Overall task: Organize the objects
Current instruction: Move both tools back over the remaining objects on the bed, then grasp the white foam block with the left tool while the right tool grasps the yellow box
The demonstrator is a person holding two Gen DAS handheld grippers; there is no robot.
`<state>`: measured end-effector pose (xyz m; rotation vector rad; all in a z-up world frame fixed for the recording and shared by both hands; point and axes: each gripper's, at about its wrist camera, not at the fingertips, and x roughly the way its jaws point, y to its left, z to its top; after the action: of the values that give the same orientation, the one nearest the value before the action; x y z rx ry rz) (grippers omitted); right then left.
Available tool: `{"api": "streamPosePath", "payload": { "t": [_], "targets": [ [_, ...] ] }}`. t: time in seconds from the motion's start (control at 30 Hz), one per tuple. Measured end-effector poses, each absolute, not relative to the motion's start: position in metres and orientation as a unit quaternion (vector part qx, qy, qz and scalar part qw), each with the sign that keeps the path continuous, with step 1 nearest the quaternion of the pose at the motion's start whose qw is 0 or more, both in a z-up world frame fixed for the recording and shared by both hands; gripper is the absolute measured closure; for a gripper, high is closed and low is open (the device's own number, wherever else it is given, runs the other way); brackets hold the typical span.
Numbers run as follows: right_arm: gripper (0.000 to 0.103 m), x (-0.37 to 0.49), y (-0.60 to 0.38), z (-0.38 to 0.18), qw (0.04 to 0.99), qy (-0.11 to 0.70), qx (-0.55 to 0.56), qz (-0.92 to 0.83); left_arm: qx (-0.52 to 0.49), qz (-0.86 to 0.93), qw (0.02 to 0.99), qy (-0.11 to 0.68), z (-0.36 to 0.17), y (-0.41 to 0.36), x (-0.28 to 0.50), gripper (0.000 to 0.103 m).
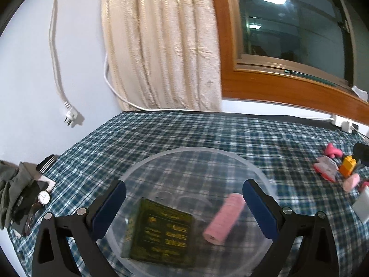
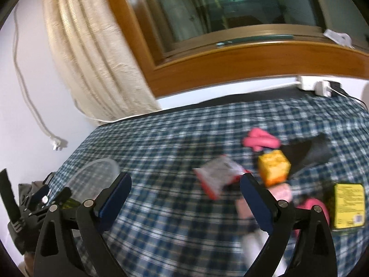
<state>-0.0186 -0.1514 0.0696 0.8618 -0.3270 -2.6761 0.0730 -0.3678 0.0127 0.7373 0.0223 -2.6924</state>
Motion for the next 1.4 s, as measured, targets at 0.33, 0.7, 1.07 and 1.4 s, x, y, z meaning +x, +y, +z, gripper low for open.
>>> {"api": "streamPosePath", "payload": {
  "t": [0.33, 0.7, 1.07, 1.4],
  "targets": [
    [0.007, -0.01, -0.083, 0.064, 0.099, -0.133, 0.297, -0.94, 0.264, -0.957, 0.118, -0.021, 0.021, -0.316, 0.07, 0.001],
    [0.007, -0.002, -0.026, 0.059, 0.057, -0.139, 0.299, -0.942, 0.304, -0.952, -0.004, -0.044, 0.016, -0.241, 0.052, 0.001],
    [0.007, 0.002, 0.026, 0.047, -0.015, -0.119, 0.33, -0.936, 0.348, -0.926, -0.146, -0.03, 0.009, -0.175, 0.034, 0.001],
    [0.007, -0.008, 0.02, 0.031, 0.0, -0.103, 0.376, -0.921, 0.35, -0.91, -0.211, -0.062, -0.001, -0.13, 0.034, 0.001]
  ]
}}
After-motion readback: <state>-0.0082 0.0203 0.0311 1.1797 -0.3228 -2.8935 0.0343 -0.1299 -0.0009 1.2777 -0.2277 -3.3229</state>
